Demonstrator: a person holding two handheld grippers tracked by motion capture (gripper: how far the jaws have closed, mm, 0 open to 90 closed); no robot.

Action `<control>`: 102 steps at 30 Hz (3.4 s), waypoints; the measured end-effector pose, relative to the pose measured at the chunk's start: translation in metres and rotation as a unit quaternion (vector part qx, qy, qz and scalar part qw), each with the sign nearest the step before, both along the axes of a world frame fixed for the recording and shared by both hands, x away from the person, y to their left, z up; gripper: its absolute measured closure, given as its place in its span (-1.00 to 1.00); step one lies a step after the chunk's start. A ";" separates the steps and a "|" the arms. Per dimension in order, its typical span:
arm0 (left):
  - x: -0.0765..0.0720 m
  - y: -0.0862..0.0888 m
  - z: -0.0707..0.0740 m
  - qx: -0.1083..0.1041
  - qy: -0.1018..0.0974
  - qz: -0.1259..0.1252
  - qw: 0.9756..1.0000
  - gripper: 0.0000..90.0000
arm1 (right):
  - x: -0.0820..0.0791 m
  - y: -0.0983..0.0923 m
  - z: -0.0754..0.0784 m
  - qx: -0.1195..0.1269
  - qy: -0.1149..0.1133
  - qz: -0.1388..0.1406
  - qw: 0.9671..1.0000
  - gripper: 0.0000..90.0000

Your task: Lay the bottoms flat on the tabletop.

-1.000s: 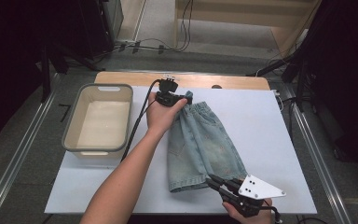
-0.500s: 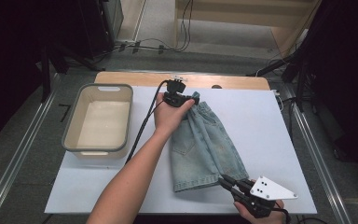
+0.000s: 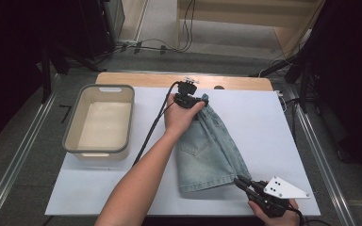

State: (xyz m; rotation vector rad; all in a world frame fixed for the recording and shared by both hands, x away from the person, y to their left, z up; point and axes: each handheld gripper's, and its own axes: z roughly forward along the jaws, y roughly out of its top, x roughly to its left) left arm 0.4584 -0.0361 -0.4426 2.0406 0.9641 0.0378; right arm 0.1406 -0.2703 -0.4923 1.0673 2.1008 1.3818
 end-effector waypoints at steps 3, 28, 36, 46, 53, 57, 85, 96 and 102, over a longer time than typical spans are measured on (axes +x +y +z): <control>0.002 -0.004 -0.002 0.006 0.000 0.000 1.000 0.56 | 0.001 -0.005 -0.001 0.000 0.000 -0.004 1.000 0.79; 0.003 0.006 0.005 -0.053 0.002 -0.008 0.999 -0.87 | 0.006 -0.015 0.003 0.037 -0.003 -0.034 0.999 -0.17; 0.002 0.036 -0.009 -0.033 0.019 0.017 0.999 -0.86 | 0.006 0.019 0.004 0.026 0.001 0.015 1.000 -0.23; -0.002 0.058 -0.033 0.001 0.043 0.041 0.998 -0.73 | 0.021 0.084 -0.006 -0.004 0.034 0.080 0.996 -0.36; 0.001 0.060 -0.047 0.022 0.069 0.056 0.996 -0.58 | 0.039 0.117 -0.021 -0.035 0.068 0.100 0.992 -0.39; 0.001 0.057 -0.052 0.025 0.074 0.052 0.996 -0.46 | 0.043 0.124 -0.023 -0.052 0.064 0.097 0.992 -0.48; 0.000 0.056 -0.057 0.024 0.088 0.051 0.995 0.07 | 0.053 0.124 -0.029 -0.135 0.077 0.065 0.986 0.41; -0.002 0.056 -0.050 0.022 0.072 0.044 0.996 0.38 | 0.055 0.117 -0.018 -0.091 0.066 0.071 0.991 0.75; -0.006 0.060 -0.041 0.032 0.064 0.028 0.997 0.45 | 0.051 0.126 -0.005 -0.071 0.047 0.084 0.993 0.76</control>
